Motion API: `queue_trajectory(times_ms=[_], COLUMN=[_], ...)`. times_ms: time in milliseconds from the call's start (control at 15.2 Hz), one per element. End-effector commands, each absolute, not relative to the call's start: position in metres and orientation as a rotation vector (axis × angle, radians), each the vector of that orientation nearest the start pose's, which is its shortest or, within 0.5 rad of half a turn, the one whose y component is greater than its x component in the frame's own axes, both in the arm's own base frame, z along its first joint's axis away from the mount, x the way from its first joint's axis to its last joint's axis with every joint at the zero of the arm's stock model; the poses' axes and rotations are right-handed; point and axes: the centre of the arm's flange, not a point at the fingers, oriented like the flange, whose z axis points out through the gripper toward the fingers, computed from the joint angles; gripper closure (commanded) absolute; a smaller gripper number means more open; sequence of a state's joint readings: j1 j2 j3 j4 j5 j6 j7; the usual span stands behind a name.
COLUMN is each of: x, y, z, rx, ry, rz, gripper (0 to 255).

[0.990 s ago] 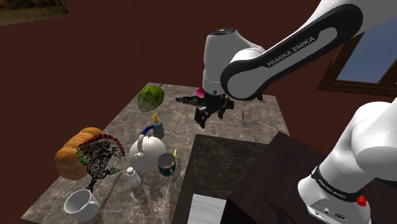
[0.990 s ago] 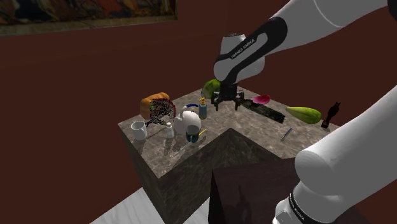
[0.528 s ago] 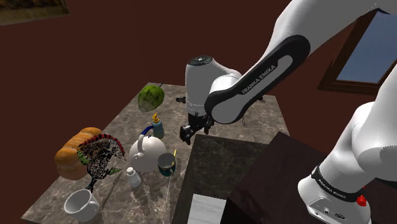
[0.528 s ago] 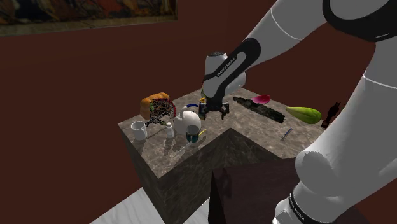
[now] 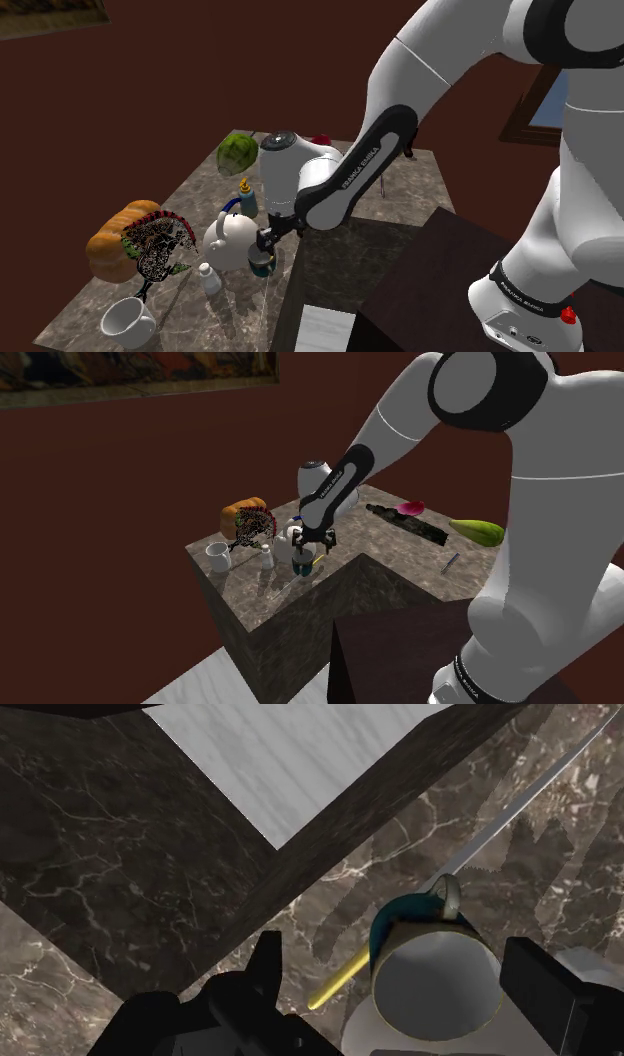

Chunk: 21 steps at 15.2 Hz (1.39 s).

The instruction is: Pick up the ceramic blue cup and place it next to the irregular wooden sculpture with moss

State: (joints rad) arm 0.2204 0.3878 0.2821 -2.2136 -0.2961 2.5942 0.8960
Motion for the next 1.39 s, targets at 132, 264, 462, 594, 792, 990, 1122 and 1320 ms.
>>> queue_trajectory(times_ms=[132,264,462,594,792,990,1122,1320], x=[0.493,0.499,0.499,0.500,0.500,0.500,0.500,0.500], y=[0.305,0.319,0.319,0.319,0.318,0.318,0.318,0.318], z=[0.169,0.151,0.136,0.125,0.111,0.111,0.111,0.111], rx=[-3.152,-3.150,-3.150,-3.150,-3.150,-3.150,-3.150,-3.150], ry=[0.252,0.250,0.250,0.250,0.250,0.250,0.250,0.250], rz=[-0.068,-0.066,-0.066,-0.066,-0.066,-0.066,-0.066,-0.066], gripper=[0,0,0,0,0,0,0,255])
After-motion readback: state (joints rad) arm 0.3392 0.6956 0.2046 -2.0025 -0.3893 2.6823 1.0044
